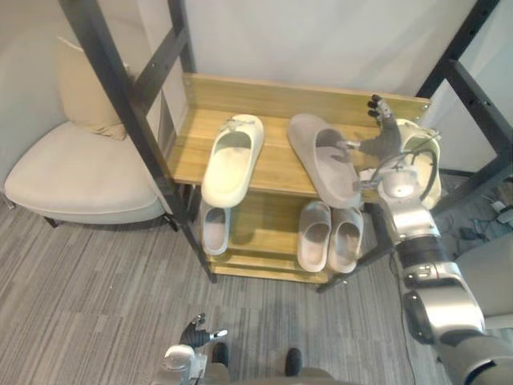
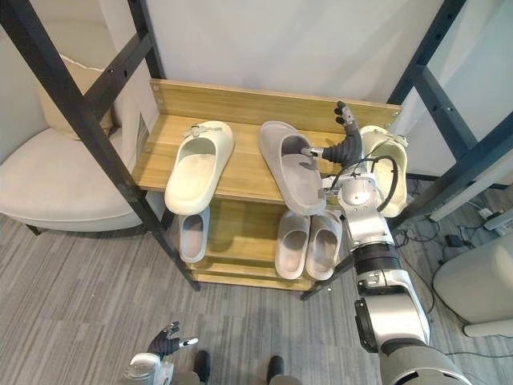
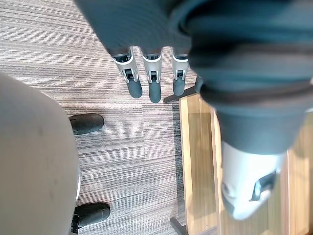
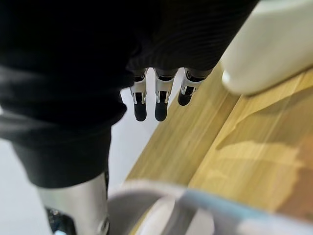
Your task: Organize the slippers on the shoe rack
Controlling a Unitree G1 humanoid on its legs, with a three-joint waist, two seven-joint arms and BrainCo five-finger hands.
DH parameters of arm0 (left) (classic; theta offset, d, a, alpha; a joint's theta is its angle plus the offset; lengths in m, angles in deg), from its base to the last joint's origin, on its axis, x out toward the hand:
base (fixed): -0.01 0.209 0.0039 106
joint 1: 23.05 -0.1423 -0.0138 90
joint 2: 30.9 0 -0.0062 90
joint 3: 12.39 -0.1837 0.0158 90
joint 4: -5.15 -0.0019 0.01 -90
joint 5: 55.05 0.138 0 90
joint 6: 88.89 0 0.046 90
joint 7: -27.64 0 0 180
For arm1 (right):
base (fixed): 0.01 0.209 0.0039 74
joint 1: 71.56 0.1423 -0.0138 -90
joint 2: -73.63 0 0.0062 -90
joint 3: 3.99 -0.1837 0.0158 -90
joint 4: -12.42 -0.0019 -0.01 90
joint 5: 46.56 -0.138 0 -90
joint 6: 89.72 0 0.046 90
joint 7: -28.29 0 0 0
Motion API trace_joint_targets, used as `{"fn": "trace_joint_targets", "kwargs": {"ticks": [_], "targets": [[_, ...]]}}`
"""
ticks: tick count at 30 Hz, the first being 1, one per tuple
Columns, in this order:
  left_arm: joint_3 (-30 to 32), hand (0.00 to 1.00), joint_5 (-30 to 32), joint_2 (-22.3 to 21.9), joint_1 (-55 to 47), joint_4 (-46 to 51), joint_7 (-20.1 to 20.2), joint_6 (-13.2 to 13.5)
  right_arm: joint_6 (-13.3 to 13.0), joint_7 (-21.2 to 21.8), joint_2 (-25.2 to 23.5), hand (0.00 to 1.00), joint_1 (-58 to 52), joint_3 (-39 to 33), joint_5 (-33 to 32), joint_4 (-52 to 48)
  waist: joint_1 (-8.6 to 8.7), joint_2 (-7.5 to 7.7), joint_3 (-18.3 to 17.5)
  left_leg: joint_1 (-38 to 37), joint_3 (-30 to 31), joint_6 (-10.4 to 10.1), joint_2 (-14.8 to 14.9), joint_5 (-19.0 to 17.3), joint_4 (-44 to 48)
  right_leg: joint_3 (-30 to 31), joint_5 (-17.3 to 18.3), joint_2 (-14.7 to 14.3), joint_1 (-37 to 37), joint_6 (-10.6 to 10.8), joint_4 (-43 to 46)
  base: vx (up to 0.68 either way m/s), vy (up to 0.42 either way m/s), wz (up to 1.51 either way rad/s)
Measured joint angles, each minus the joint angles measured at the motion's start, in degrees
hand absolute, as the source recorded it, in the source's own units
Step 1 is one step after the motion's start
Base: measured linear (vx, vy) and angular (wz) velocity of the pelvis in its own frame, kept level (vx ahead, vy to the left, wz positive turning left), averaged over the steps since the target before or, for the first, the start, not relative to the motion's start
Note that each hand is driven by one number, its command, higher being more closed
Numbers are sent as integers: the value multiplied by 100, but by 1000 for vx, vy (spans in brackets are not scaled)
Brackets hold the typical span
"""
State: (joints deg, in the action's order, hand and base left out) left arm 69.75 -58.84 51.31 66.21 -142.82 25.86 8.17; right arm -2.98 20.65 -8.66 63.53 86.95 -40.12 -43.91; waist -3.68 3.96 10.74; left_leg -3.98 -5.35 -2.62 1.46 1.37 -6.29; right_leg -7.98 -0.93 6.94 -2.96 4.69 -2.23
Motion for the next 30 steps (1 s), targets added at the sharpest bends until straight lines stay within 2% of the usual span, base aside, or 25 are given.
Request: {"fn": "trace_joint_targets", "kwargs": {"ticks": [7,8,17,23,30], "targets": [[15,0,-138,30,59,2,-18,6,69,37,-17,0,410,160,34,390,-38,14,192,26,44,-2,0,4,-2,-71,2,-1,3,-9,0,0,-1,2],[15,0,-167,39,87,4,-20,11,69,39,-31,100,451,164,38,466,-75,33,236,51,88,-9,1,11,-2,-97,10,-1,5,-22,0,2,-7,10],[20,0,-323,89,205,6,-34,21,91,29,-77,100,1003,165,18,822,-198,120,390,168,163,-28,7,52,-3,-222,10,-3,83,-24,5,1,-9,5],[20,0,-322,100,225,5,-33,22,-51,24,-110,100,990,198,-26,808,-196,145,405,168,186,-31,12,55,-4,-253,10,-4,71,-24,9,0,-2,3],[20,0,-306,114,226,6,-34,19,-100,19,-116,100,327,189,-22,17,-136,181,423,42,197,-39,25,51,-5,-321,9,-10,-93,-23,9,2,-1,4]]}}
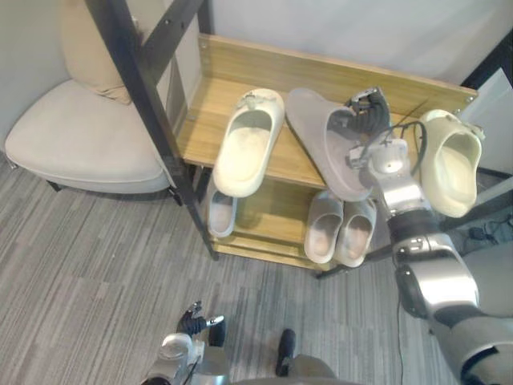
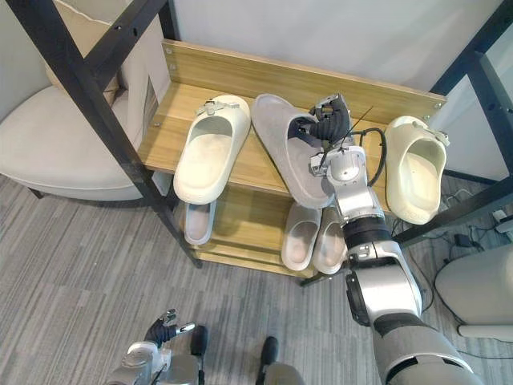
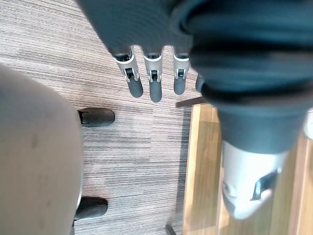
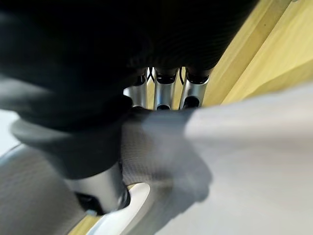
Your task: Organize the slippers on the shoe rack
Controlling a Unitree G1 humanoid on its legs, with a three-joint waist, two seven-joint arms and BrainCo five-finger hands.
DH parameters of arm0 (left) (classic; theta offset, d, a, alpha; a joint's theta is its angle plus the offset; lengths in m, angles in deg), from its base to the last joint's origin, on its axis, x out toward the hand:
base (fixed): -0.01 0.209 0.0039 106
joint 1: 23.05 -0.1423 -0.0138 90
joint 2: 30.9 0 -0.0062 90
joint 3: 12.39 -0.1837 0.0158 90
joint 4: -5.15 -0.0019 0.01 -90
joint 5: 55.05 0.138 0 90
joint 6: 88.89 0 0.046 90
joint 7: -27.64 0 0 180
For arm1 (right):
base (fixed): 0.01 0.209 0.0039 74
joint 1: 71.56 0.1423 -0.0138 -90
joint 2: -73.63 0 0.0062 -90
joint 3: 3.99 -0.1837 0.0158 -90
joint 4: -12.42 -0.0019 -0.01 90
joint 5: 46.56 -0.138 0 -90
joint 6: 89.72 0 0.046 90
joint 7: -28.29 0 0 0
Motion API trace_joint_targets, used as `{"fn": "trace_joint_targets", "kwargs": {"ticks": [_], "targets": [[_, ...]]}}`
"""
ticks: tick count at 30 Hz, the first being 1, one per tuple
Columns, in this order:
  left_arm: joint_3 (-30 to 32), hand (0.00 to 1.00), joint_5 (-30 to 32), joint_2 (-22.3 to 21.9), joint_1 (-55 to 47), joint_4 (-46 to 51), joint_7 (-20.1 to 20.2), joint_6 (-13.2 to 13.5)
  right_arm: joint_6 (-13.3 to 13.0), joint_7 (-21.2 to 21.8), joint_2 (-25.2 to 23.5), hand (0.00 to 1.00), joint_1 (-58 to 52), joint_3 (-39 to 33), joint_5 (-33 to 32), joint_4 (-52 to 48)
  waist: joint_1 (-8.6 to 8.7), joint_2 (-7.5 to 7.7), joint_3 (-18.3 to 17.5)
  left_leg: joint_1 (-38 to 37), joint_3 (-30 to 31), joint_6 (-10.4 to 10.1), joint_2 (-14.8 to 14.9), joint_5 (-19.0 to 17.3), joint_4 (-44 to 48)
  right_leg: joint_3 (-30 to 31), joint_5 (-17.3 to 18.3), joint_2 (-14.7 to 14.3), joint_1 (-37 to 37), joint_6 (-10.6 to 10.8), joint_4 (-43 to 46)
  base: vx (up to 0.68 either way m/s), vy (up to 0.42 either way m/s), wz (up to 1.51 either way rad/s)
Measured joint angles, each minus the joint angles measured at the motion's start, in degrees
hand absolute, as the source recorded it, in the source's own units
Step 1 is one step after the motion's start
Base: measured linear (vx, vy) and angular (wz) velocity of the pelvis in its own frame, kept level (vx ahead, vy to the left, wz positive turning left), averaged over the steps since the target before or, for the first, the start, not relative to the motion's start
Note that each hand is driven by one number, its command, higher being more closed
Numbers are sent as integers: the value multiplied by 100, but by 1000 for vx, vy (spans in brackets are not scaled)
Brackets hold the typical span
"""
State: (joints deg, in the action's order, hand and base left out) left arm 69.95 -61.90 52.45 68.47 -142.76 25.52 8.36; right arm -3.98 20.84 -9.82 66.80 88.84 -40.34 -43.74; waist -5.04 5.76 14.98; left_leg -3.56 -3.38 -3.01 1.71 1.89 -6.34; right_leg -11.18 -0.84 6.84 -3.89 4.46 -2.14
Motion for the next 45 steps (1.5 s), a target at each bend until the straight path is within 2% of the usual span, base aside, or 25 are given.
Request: {"fn": "trace_joint_targets", "kwargs": {"ticks": [4,8,14,16,21,26,30,33,36,37,38,40,41,43,45], "targets": [[-1,0,5,10,0,0,0,-5,-47,-43,-33,100,-514,-42,9,-752,22,13,5,-9,-5,1,0,1,0,20,-1,1,-3,1,0,0,0,0],[-3,0,70,21,-41,-8,5,-24,-97,-147,-234,100,-1148,-100,42,-1723,187,14,4,-44,-70,1,-1,2,1,84,-1,3,-4,3,-2,-14,0,-7],[-6,0,266,6,-57,-16,28,-35,-222,-168,-436,100,-2306,-312,52,-3285,328,11,-16,-51,-71,3,15,3,34,132,-3,4,0,5,-7,0,0,-2],[-10,0,334,-10,-61,-20,36,-36,-314,-164,-479,100,-2542,-372,51,-3721,367,2,-50,-50,-70,3,21,3,35,135,-3,0,1,5,-7,0,0,0],[-23,0,454,-95,-114,-140,128,-31,-726,-2,-843,100,-3607,-344,6,-4856,474,-21,-364,-58,-77,4,38,2,37,153,-2,-1,3,5,1,0,0,0],[-37,0,467,-150,-136,-261,133,-23,-864,282,-925,100,-4527,259,0,-5094,507,-103,-497,-139,-102,5,32,1,36,210,11,-1,-17,17,71,-28,-2,-5],[-148,0,561,-171,-152,-391,134,-16,-868,523,-1030,100,-5222,885,44,-5001,510,-250,-607,-182,-146,4,36,1,35,256,45,-2,-10,37,150,-39,0,-4],[-254,0,563,-143,-156,-409,134,-3,-894,650,-1029,100,-5263,1145,44,-4652,502,-302,-571,-142,-184,-14,72,-50,90,302,273,33,195,21,608,-64,-26,-2],[-277,0,552,-89,-27,-347,128,89,-929,697,-974,100,-5069,1361,61,-4186,472,-293,-345,656,-216,-5,95,-525,1421,334,561,138,792,-27,1460,-111,-36,3],[-296,0,542,-113,101,-338,123,118,-926,692,-898,100,-4847,1431,63,-4019,459,-394,-151,1067,-199,-12,173,-789,2113,339,654,120,1024,-51,1795,-182,-17,-2],[-305,0,531,-141,272,-325,121,139,-924,679,-813,100,-4521,1480,71,-3830,462,-563,84,1521,-158,-10,280,-1060,2779,322,790,84,1338,-72,2202,-180,-11,-2],[-332,0,427,-168,460,-312,116,151,-910,627,-716,100,-4137,1526,172,-3557,473,-688,328,1958,-105,-13,345,-1270,3314,308,965,86,1735,-102,2658,-246,-15,4],[-342,0,348,-161,562,-190,115,205,-871,625,-635,100,-3831,1552,285,-3391,447,-760,526,2331,-82,-31,408,-1438,3702,301,1165,89,2102,-117,3042,-261,-16,6],[-333,0,252,-135,630,-73,66,265,-848,550,-630,100,-3510,1552,290,-3239,425,-783,636,2705,-93,-39,480,-1509,4023,307,1258,87,2490,-149,3381,-191,-7,-1],[-225,0,216,-101,734,141,-118,435,-823,371,-619,100,-2955,1539,293,-3120,377,-825,826,3262,-85,-59,573,-1651,4548,312,1376,105,3069,-187,3922,-164,19,-12]]}}
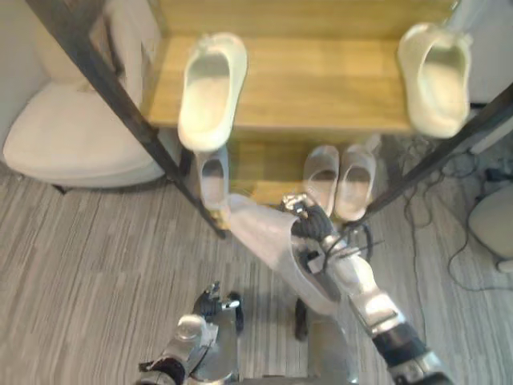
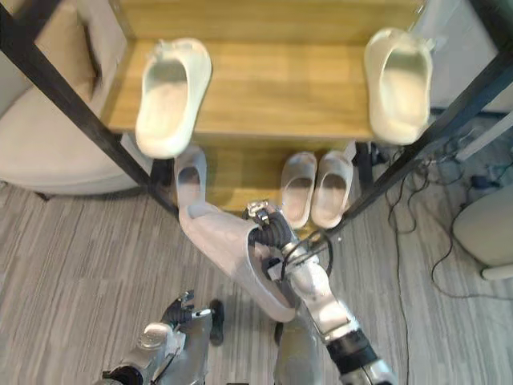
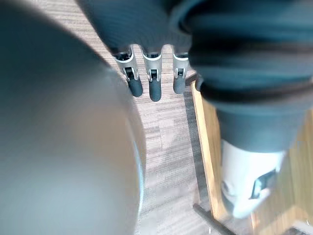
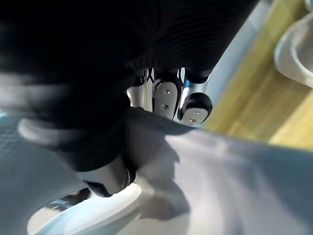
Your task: Organize the slippers on the shoe rack
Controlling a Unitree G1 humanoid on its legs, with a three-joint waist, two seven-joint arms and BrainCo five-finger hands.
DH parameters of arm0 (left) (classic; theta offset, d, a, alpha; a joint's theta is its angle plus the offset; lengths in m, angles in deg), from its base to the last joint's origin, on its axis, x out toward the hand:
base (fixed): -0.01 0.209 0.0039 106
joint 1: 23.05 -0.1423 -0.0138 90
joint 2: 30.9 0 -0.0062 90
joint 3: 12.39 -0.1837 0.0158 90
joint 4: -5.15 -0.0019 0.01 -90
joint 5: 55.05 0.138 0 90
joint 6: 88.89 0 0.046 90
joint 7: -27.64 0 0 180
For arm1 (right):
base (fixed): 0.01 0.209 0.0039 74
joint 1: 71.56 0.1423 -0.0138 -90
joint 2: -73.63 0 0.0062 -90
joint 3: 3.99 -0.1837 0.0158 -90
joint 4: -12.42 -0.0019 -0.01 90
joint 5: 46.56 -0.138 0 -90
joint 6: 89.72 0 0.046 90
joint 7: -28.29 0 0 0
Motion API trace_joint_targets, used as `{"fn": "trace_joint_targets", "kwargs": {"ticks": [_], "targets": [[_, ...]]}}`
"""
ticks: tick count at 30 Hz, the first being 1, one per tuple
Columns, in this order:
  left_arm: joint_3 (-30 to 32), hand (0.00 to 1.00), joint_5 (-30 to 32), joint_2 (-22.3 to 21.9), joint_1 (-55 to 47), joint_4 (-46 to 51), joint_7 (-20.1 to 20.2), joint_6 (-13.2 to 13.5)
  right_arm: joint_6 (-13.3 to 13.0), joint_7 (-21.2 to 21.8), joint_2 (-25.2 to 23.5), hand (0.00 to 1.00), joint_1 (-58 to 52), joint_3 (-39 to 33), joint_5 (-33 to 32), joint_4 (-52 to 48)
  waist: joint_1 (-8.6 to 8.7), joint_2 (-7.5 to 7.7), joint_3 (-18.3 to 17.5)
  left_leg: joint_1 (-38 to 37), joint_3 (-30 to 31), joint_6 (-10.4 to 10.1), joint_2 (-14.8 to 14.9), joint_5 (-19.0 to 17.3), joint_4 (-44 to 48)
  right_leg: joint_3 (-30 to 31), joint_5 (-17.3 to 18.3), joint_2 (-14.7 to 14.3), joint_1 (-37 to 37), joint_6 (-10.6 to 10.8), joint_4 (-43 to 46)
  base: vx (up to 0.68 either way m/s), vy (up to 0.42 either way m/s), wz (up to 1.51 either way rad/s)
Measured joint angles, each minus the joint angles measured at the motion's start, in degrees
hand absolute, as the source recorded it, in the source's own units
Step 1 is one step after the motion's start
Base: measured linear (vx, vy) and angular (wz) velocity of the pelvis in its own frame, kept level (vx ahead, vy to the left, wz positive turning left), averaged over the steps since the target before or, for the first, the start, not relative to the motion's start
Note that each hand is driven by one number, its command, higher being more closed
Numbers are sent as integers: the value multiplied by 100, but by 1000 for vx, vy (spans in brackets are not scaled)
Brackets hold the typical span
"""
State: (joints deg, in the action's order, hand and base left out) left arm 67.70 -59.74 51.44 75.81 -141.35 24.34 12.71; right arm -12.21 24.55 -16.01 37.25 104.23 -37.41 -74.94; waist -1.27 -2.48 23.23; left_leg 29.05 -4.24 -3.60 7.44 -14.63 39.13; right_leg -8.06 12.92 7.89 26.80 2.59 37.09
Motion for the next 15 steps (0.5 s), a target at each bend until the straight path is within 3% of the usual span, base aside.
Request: {"fn": "trace_joint_targets", "kwargs": {"ticks": [7,15], "targets": [[440,0,-91,-9,644,313,-158,152,46,-532,222,100,1485,-217,222,340,-79,-105,260,1773,282,27,97,-437,1778,-68,566,179,1684,-104,1836,-92,6,7],[1258,0,-440,-237,865,1259,-241,162,306,-1323,16,100,2580,-715,411,391,-381,-94,427,3389,565,-4,90,-771,3170,-105,1146,395,3218,-159,3412,-93,-4,10]]}}
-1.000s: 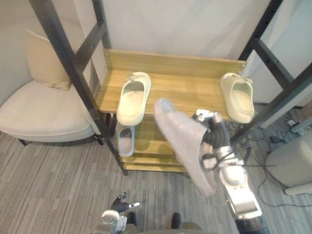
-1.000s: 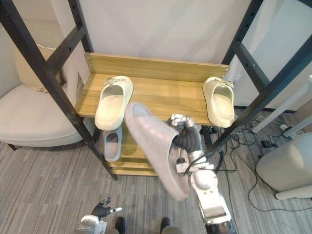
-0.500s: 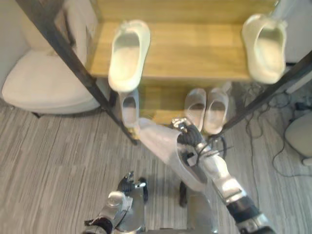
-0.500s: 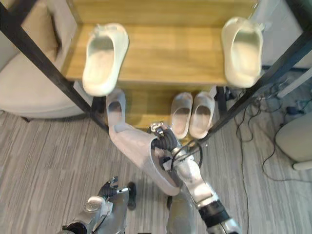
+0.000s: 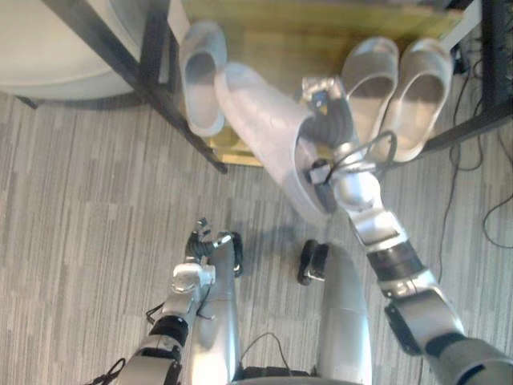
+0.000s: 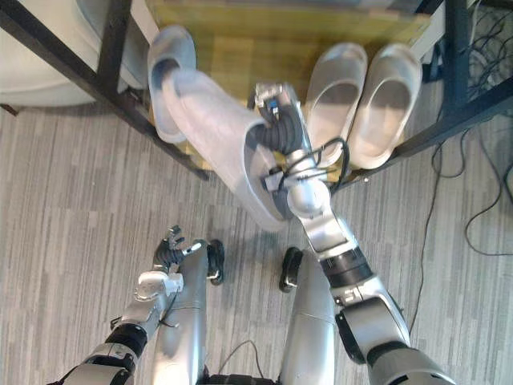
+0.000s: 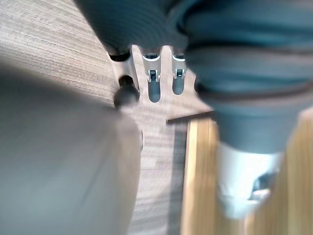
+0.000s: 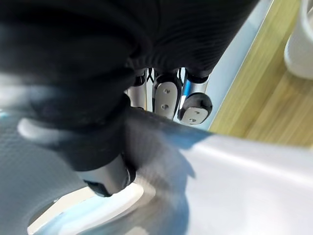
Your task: Organize the slippers on the shoe rack
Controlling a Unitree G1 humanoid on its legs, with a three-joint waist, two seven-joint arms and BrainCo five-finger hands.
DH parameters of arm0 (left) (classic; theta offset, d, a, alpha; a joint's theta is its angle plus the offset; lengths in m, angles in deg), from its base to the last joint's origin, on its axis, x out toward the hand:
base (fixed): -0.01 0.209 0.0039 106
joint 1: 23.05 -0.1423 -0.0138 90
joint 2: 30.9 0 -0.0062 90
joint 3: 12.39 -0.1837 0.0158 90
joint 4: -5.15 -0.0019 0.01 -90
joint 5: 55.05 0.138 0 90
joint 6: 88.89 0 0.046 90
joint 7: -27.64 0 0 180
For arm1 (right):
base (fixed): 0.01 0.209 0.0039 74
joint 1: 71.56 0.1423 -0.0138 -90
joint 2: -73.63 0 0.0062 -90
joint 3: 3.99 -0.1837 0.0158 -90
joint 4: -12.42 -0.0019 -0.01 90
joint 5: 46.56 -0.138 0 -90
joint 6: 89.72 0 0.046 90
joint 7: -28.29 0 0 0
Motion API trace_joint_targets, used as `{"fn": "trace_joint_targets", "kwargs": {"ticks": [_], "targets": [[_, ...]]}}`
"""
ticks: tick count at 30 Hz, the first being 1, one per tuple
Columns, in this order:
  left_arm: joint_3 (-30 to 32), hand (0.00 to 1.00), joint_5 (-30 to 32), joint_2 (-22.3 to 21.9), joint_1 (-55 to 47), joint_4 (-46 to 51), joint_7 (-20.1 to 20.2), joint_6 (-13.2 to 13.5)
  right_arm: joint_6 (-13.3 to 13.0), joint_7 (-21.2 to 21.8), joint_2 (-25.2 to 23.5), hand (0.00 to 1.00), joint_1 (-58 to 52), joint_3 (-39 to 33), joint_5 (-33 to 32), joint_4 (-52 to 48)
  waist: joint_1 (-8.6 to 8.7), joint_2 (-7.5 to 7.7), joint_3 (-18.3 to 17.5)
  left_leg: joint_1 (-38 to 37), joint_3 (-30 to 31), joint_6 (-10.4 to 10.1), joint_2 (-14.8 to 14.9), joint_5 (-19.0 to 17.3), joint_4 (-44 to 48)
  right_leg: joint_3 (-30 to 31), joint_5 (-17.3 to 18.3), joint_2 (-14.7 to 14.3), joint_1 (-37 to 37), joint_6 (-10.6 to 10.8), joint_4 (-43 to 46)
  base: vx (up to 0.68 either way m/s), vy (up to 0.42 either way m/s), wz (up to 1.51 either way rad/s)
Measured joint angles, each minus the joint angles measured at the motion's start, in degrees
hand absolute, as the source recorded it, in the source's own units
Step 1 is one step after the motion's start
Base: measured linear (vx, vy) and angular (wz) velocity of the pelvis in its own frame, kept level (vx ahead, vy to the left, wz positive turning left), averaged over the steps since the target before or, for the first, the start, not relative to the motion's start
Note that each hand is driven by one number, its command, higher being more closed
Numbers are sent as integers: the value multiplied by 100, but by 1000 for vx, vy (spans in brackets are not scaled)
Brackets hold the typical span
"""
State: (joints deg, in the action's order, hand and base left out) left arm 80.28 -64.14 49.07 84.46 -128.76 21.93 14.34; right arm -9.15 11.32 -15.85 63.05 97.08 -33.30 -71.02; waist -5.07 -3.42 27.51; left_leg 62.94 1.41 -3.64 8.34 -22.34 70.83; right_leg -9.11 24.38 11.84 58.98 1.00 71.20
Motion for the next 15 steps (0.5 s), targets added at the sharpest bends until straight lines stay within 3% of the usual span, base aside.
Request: {"fn": "trace_joint_targets", "kwargs": {"ticks": [8,15], "targets": [[307,0,-247,-270,104,511,-164,12,584,-952,-304,100,908,-1103,89,585,-265,2,-1,677,186,-156,12,93,177,-207,107,103,543,-116,279,14,-53,12],[310,0,-360,-346,239,521,-195,16,884,-1365,-297,100,1570,-1742,18,1305,-402,9,-62,926,317,-220,-2,129,137,-352,131,108,703,-178,260,53,-26,5]]}}
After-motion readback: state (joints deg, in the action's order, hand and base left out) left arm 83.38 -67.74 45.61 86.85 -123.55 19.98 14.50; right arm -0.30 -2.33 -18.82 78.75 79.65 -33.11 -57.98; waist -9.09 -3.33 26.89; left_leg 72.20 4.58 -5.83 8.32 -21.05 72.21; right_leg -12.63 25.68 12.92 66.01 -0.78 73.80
